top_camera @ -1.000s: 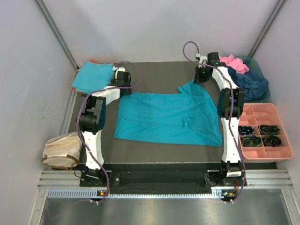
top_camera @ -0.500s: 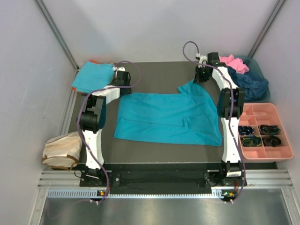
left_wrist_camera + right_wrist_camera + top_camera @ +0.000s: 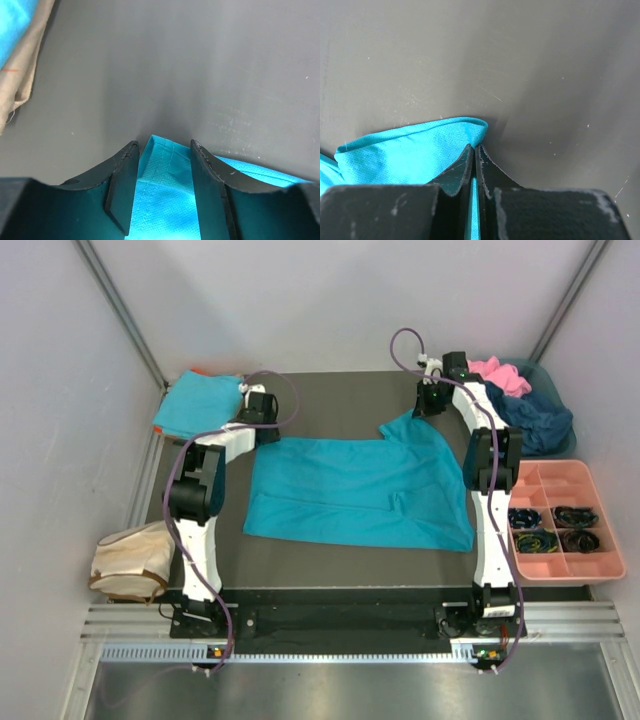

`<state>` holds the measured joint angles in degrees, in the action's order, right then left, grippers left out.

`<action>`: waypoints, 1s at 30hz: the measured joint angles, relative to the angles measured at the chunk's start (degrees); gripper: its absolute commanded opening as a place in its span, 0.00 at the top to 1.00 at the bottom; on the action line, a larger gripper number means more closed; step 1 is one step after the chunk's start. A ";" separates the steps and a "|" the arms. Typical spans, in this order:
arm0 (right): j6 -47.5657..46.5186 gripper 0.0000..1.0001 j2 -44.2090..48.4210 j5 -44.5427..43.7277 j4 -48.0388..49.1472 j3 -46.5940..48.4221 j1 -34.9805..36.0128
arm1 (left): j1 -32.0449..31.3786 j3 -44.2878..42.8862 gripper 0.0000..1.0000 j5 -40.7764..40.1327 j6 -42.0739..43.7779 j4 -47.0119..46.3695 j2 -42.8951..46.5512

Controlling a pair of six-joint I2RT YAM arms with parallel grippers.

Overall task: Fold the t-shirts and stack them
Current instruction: Fold the tshirt

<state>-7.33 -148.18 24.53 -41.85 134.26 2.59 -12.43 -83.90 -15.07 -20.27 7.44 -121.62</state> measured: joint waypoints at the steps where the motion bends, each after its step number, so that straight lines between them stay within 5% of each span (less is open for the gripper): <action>1: 0.00 1.00 0.00 0.00 0.00 0.00 0.00 | 0.00 0.09 0.50 0.00 -0.02 0.11 0.13; 6: 0.00 1.00 0.00 0.00 0.00 0.00 0.00 | 0.00 0.42 0.53 -0.28 -0.22 0.33 0.37; 8: 0.02 1.00 0.00 0.00 0.02 0.00 0.00 | 0.00 0.52 0.64 -0.50 -0.35 0.35 0.42; 9: 0.02 1.00 0.00 0.00 0.02 0.00 0.00 | 0.00 0.55 0.74 -0.72 -0.48 0.35 0.44; 10: 0.02 1.00 0.00 0.00 0.02 0.00 0.00 | 0.00 0.59 0.94 -0.83 -0.61 0.50 0.50; 11: 0.02 1.00 -0.02 0.00 0.00 0.00 0.00 | 0.00 0.59 0.99 -0.83 -0.57 0.70 0.50; 30: 1.44 1.00 2.16 -1.75 3.32 -4.15 0.04 | -0.04 0.70 1.00 -1.01 -1.03 1.27 0.87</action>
<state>-5.89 -146.02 22.79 -38.52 130.10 2.63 -12.47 -83.20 -16.08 -21.30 8.71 -120.75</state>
